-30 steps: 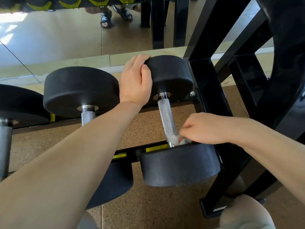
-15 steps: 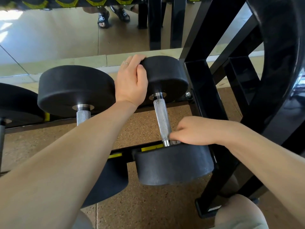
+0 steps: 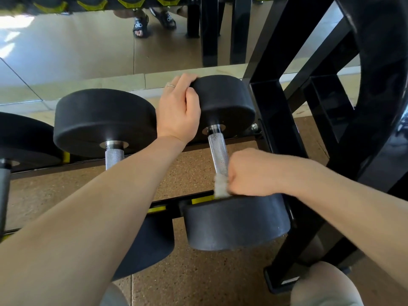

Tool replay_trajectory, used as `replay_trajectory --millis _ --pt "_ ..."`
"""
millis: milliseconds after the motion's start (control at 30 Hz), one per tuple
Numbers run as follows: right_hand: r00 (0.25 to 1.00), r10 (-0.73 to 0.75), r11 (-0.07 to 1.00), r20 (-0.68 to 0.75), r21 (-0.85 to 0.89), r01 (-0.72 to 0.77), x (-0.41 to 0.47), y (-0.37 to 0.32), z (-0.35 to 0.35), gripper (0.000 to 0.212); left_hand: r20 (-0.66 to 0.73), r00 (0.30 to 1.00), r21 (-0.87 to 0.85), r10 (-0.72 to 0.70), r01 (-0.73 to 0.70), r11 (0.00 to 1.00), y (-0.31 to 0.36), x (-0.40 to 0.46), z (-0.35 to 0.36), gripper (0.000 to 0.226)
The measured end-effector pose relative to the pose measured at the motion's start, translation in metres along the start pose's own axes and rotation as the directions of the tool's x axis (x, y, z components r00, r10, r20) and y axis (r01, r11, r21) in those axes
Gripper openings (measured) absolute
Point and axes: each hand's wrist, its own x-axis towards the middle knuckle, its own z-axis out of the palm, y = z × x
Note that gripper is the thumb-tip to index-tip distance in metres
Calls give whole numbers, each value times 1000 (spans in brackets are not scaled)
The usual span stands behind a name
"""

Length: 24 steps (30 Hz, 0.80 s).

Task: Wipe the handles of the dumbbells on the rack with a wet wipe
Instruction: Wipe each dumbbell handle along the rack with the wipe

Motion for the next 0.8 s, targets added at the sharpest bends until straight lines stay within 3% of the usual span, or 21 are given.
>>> replay_trajectory --millis 33,100,167,200,233,300,333,367,400,500,567,600,700,800 --pt "998 53 998 -17 40 -52 -8 11 -4 25 3 1000 -2 -3 3 1000 0 0 0 41" --pt "973 211 921 -95 354 -165 -15 37 -4 14 2 1000 1 -7 7 1000 0 0 0 42" --pt "894 389 629 -224 774 -80 -4 49 2 10 -4 1000 8 -13 13 1000 -1 0 1 43" --pt "846 461 478 -268 878 18 5 50 5 15 -3 1000 8 -12 12 1000 -2 0 1 43" --pt "815 513 345 -269 934 91 16 48 9 19 -2 1000 6 -8 8 1000 -2 0 1 44" --pt "830 535 55 -159 987 153 38 36 15 23 3 1000 10 -3 3 1000 -2 0 1 46" --pt "858 507 -59 -89 989 137 47 30 16 18 3 1000 16 -7 7 1000 -1 0 1 46" --pt "874 483 -102 -51 988 114 55 24 18 13 2 1000 21 -9 9 1000 -1 0 1 46" --pt "877 478 -61 -52 994 93 58 19 18 13 0 1000 22 -10 10 1000 -2 0 2 46" --pt "879 430 409 -207 912 15 50 24 16 24 -4 1000 15 -11 11 1000 -2 -1 2 43" --pt "929 336 613 -158 786 -88 33 32 16 29 0 1000 7 -10 10 1000 -1 -1 1 43" --pt "946 309 626 -100 770 -123 25 36 17 30 -1 1000 8 -12 12 1000 0 -1 1 42" --pt "946 324 531 -15 830 -168 23 42 24 19 -6 1000 14 -16 17 1000 2 -2 1 42" --pt "974 201 656 100 724 -210 22 33 26 15 -3 1000 16 -14 14 1000 1 -1 1 41"
